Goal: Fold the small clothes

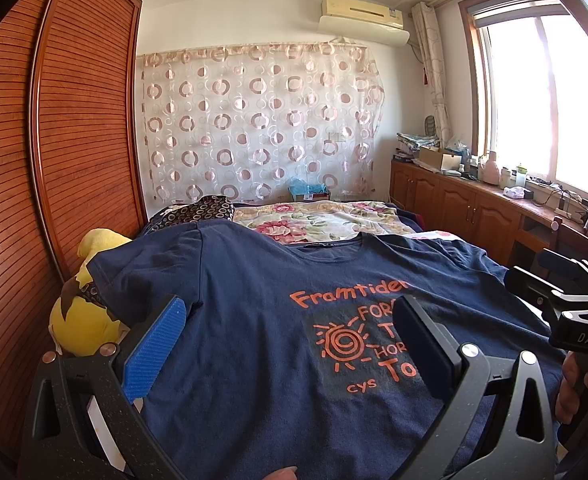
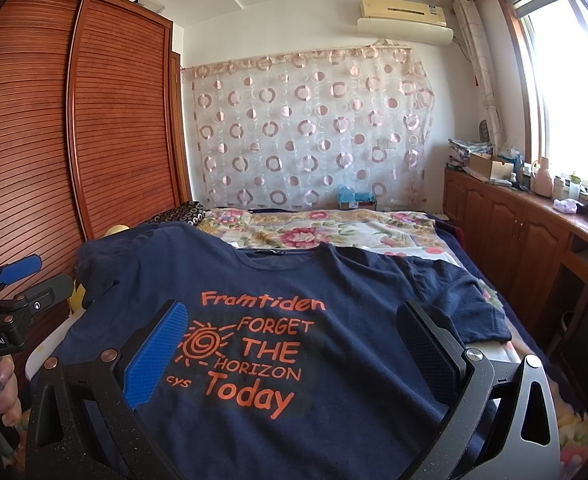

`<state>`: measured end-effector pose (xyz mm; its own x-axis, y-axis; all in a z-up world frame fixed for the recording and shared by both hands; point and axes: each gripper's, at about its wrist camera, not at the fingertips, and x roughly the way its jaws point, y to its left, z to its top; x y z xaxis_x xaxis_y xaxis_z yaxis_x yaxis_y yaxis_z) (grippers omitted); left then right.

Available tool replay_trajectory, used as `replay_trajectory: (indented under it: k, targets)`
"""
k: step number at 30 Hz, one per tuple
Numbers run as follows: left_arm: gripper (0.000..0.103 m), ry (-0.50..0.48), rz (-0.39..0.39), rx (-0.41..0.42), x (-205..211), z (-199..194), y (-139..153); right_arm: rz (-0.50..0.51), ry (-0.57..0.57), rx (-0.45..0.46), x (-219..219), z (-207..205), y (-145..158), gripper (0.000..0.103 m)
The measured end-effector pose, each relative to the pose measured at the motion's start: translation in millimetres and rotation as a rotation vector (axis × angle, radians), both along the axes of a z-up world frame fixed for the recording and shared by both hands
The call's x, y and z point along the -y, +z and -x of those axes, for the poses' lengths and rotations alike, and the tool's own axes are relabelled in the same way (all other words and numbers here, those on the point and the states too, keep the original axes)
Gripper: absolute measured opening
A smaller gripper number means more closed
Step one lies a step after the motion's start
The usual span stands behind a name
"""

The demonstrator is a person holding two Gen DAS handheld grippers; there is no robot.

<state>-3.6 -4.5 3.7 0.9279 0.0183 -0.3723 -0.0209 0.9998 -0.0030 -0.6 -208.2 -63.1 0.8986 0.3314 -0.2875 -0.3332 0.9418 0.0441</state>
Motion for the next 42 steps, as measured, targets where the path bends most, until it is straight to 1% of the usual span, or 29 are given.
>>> replay_trajectory:
  k: [4, 5, 7, 8, 10, 16, 17, 20, 26, 30, 36, 39, 42]
  targets:
    - [0.103, 0.0, -0.001, -0.001, 0, 0, 0, 0.0, 0.001, -0.002, 0, 0, 0, 0.103]
    - [0.103, 0.0, 0.001, -0.003, -2, 0, 5, 0.0, 0.002, -0.003, -1, -1, -1, 0.103]
    - [0.103, 0.0, 0.004, -0.008, -3, 0, 6, 0.001, 0.005, -0.007, -1, -2, -2, 0.103]
    - [0.103, 0.0, 0.006, -0.012, -6, 6, 11, 0.001, 0.009, -0.011, -2, -3, -3, 0.103]
    - [0.103, 0.005, 0.007, -0.026, -10, 5, 11, 0.002, 0.02, -0.022, -3, -5, -6, 0.103]
    - [0.103, 0.042, 0.02, -0.078, -31, 2, -3, 0.016, 0.057, -0.064, -8, -14, -15, 0.103]
    - [0.103, 0.047, 0.022, -0.084, -34, -1, -10, 0.02, 0.064, -0.072, -9, -16, -16, 0.103]
    - [0.103, 0.073, 0.028, -0.111, -48, -5, -19, 0.037, 0.08, -0.088, -13, -21, -19, 0.103]
    - [0.103, 0.111, 0.046, -0.138, -70, -7, -31, 0.047, 0.111, -0.117, -20, -26, -21, 0.103]
    - [0.103, 0.141, 0.048, -0.171, -87, -10, -40, 0.067, 0.141, -0.13, -24, -30, -22, 0.103]
    - [0.103, 0.158, 0.042, -0.207, -113, -12, -46, 0.109, 0.177, -0.14, -30, -41, -23, 0.103]
    - [0.103, 0.139, 0.044, -0.233, -126, -14, -46, 0.12, 0.201, -0.152, -31, -45, -22, 0.103]
    - [0.103, 0.144, 0.036, -0.243, -142, -19, -43, 0.14, 0.222, -0.162, -35, -50, -23, 0.103]
